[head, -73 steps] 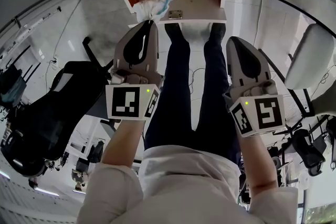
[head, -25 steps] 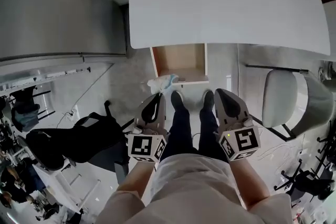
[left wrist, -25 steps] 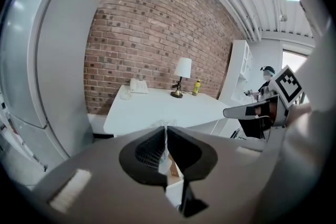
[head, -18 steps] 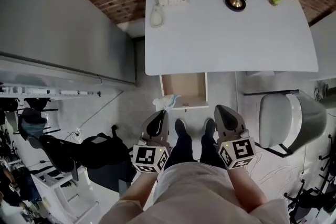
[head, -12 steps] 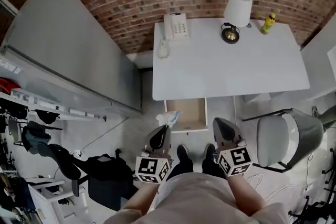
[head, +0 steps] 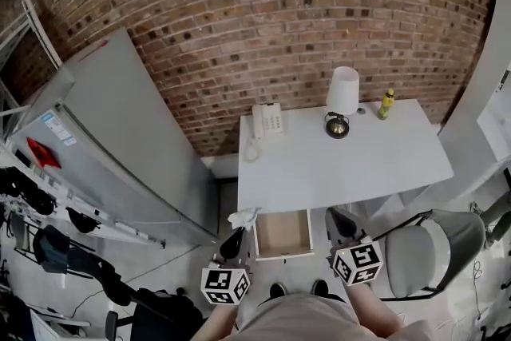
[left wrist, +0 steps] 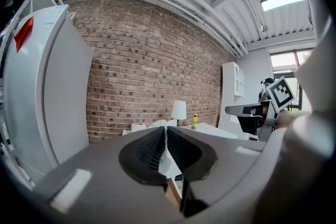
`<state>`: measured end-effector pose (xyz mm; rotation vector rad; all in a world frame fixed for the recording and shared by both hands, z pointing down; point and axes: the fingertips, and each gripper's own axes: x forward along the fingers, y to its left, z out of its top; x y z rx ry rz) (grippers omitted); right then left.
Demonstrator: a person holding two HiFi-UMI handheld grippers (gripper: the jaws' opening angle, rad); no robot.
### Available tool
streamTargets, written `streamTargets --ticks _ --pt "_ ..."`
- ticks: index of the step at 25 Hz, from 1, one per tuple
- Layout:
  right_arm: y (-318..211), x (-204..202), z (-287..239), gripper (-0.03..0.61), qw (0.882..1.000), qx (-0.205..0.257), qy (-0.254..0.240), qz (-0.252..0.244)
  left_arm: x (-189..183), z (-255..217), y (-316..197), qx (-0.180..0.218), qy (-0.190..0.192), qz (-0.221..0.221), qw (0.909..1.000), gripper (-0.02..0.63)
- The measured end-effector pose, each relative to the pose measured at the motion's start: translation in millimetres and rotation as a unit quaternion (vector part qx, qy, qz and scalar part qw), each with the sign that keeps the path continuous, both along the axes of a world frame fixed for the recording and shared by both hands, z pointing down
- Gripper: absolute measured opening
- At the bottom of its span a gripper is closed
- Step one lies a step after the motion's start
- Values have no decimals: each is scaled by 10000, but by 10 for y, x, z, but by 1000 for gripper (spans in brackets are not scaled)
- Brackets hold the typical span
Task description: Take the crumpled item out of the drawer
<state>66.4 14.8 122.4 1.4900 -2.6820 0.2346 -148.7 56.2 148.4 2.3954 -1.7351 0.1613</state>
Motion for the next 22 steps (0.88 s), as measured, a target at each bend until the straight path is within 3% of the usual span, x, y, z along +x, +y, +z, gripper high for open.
streamTargets --ticks 12,22 --pt "-53 -186 -422 8 9988 481 -45 -130 -33 -403 -63 541 208 140 9982 21" --pt "-50 -255 -437 8 9987 449 -111 -234 35 -391 -96 523 205 261 9981 21"
